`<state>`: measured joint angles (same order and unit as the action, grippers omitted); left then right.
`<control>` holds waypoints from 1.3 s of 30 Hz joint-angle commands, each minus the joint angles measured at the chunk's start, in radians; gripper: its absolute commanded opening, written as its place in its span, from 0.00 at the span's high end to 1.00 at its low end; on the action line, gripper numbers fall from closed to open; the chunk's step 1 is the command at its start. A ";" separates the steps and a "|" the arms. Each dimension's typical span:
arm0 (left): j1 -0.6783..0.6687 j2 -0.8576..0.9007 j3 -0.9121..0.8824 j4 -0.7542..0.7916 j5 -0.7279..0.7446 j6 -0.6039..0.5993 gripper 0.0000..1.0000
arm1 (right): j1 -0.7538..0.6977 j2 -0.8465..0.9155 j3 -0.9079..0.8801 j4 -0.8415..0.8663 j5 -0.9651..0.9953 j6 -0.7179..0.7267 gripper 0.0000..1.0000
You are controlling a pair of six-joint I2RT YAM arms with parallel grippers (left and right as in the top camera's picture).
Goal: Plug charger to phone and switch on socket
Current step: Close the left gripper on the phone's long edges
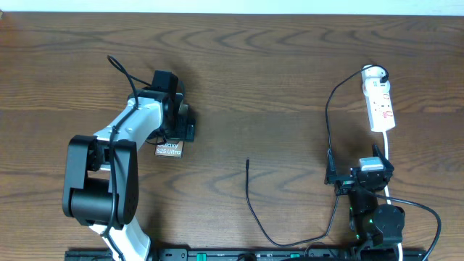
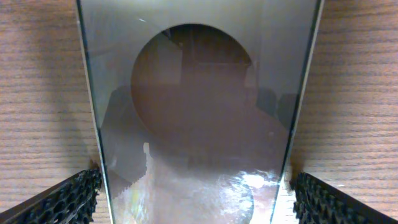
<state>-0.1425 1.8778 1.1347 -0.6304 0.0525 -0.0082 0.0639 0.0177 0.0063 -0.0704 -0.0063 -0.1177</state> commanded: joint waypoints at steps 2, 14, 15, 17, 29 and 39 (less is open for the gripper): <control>-0.001 0.013 -0.007 0.001 -0.020 0.015 0.02 | -0.004 -0.001 -0.001 -0.005 0.007 -0.011 0.01; -0.001 0.013 -0.007 0.015 -0.020 0.023 0.02 | -0.004 -0.001 -0.001 -0.005 0.007 -0.011 0.01; -0.001 0.013 -0.007 0.015 -0.019 0.023 0.02 | -0.004 -0.001 -0.001 -0.005 0.007 -0.011 0.01; -0.001 0.013 -0.007 0.012 -0.019 0.023 0.02 | -0.004 -0.001 -0.001 -0.005 0.007 -0.011 0.01; -0.001 0.013 -0.018 0.005 -0.017 0.022 0.02 | -0.004 -0.001 -0.001 -0.005 0.007 -0.011 0.01; -0.001 0.013 -0.018 0.004 0.002 0.022 0.02 | -0.004 -0.001 -0.001 -0.005 0.007 -0.011 0.01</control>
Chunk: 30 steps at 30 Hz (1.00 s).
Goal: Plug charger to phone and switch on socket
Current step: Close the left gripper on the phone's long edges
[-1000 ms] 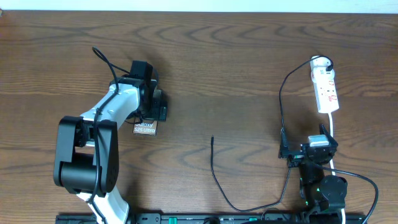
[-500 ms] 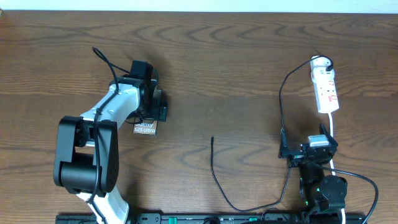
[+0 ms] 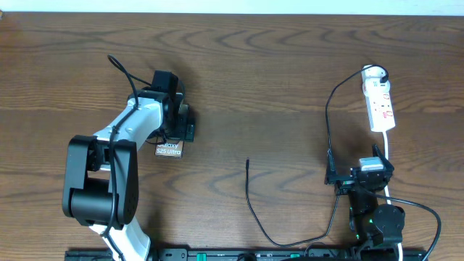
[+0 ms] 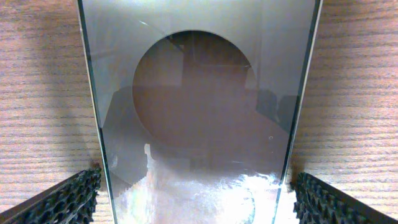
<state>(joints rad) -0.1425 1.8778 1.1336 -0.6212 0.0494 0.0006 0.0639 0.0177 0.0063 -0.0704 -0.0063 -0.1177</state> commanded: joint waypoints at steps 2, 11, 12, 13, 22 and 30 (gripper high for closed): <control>-0.001 0.013 -0.017 -0.005 0.018 0.013 0.02 | -0.004 -0.001 -0.001 -0.005 0.007 -0.011 0.01; -0.001 0.013 -0.027 -0.001 0.017 0.014 0.02 | -0.004 -0.001 -0.001 -0.005 0.007 -0.011 0.01; -0.001 0.013 -0.030 0.002 0.017 0.014 0.02 | -0.004 -0.001 -0.001 -0.005 0.007 -0.011 0.01; -0.001 0.013 -0.031 0.002 0.017 0.014 0.02 | -0.004 -0.001 -0.001 -0.005 0.007 -0.011 0.01; -0.001 0.013 -0.031 0.002 0.017 0.014 0.02 | -0.004 -0.001 -0.001 -0.005 0.007 -0.011 0.01; -0.001 0.013 -0.031 0.001 0.017 0.014 0.02 | -0.004 -0.001 -0.001 -0.005 0.007 -0.011 0.01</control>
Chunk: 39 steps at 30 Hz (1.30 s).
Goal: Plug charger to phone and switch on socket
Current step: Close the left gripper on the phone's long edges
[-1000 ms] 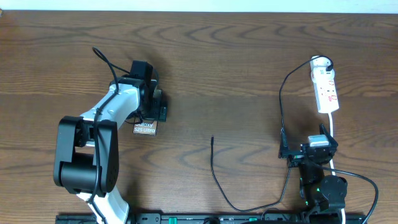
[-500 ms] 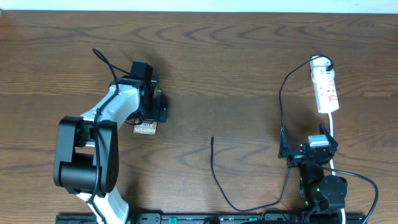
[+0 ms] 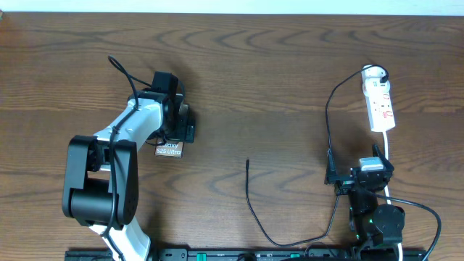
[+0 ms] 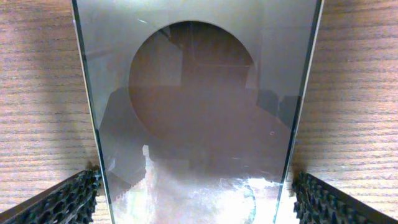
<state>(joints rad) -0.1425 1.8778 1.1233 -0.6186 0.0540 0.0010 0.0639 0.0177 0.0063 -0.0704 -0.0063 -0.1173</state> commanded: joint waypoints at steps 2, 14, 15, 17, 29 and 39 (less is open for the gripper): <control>-0.001 0.013 -0.020 -0.002 0.013 0.013 0.02 | -0.004 -0.001 -0.001 -0.005 0.007 -0.011 0.01; -0.001 0.013 -0.020 -0.004 0.013 0.013 0.04 | -0.004 -0.001 -0.001 -0.005 0.007 -0.011 0.01; -0.001 0.013 -0.020 -0.004 0.013 0.013 0.05 | -0.004 -0.001 -0.001 -0.005 0.007 -0.011 0.01; -0.001 0.013 -0.020 -0.004 0.013 0.013 0.06 | -0.004 -0.001 -0.001 -0.005 0.007 -0.011 0.01; -0.001 0.013 -0.020 -0.005 0.013 0.013 0.14 | -0.004 -0.001 -0.001 -0.005 0.007 -0.011 0.01; -0.001 0.013 -0.020 -0.005 0.013 0.013 0.20 | -0.004 -0.001 -0.001 -0.005 0.007 -0.011 0.01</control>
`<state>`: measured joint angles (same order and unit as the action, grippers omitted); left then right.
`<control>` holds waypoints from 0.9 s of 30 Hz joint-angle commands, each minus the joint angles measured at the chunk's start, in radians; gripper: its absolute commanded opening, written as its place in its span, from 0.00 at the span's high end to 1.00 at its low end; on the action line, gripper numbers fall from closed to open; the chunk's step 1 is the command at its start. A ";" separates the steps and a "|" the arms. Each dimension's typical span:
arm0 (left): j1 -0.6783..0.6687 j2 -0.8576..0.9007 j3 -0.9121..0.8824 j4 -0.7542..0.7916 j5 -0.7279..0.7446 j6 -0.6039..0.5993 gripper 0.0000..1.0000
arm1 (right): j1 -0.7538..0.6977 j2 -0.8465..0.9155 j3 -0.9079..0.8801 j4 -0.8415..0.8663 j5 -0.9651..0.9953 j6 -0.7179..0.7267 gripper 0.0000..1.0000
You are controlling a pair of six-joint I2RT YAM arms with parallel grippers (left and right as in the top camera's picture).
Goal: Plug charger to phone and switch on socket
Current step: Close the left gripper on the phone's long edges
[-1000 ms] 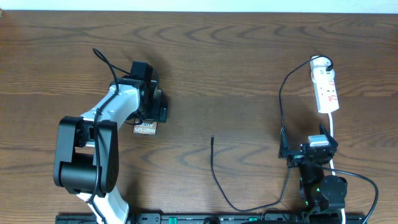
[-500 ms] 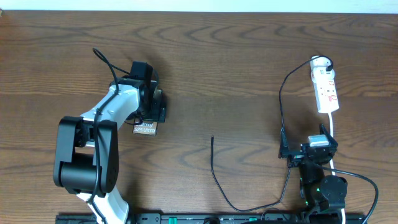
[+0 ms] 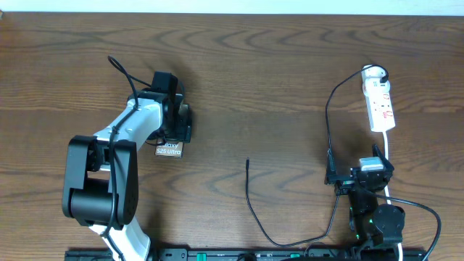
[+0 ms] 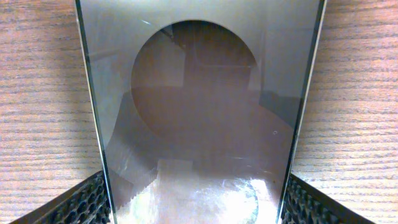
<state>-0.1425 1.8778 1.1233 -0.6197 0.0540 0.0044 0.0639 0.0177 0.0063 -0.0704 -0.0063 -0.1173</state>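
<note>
The phone (image 4: 196, 106) lies flat on the wooden table, its glossy screen filling the left wrist view; overhead its labelled end (image 3: 169, 148) pokes out below my left gripper (image 3: 177, 122). That gripper (image 4: 194, 202) straddles the phone, with both black ribbed fingertips (image 4: 81, 202) pressed to its long edges, shut on it. The black charger cable's free tip (image 3: 247, 162) lies mid-table, apart from the phone. The cable runs to the white socket strip (image 3: 380, 101) at the right. My right gripper (image 3: 360, 174) sits parked at the near right, fingers spread, holding nothing.
The cable loops along the table's front edge (image 3: 290, 243) and up past the right arm to the plug (image 3: 374, 72) at the strip's far end. A white lead runs from the strip toward the right arm's base.
The left gripper's fingers have come inward and now touch the phone's two long edges, where small gaps showed before. The phone, the cable and the right arm have not moved.
At each earlier moment my left gripper stood low over the phone with its fingers apart on either side of it, barely shifting. Now the fingers have shut against the phone's edges. Cable, socket strip and right arm stayed put throughout.
</note>
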 commanded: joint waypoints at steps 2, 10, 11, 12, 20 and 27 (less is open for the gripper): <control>-0.001 0.013 -0.020 -0.004 0.013 0.010 0.20 | -0.004 -0.001 -0.001 -0.005 0.007 -0.011 0.01; -0.001 0.013 -0.020 -0.004 0.013 0.010 0.20 | -0.004 -0.001 -0.001 -0.005 0.007 -0.011 0.01; -0.001 0.013 -0.020 -0.004 0.013 0.010 0.21 | -0.004 -0.001 -0.001 -0.005 0.007 -0.011 0.01; -0.001 0.013 -0.020 -0.004 0.013 0.010 0.21 | -0.004 -0.001 -0.001 -0.005 0.007 -0.011 0.01; -0.001 0.013 -0.020 -0.005 0.013 0.010 0.24 | -0.004 -0.001 -0.001 -0.005 0.007 -0.011 0.01; -0.001 0.013 -0.020 -0.006 0.013 0.010 0.25 | -0.004 -0.001 -0.001 -0.005 0.007 -0.011 0.01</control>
<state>-0.1425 1.8774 1.1233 -0.6201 0.0540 0.0044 0.0639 0.0177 0.0063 -0.0708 -0.0063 -0.1173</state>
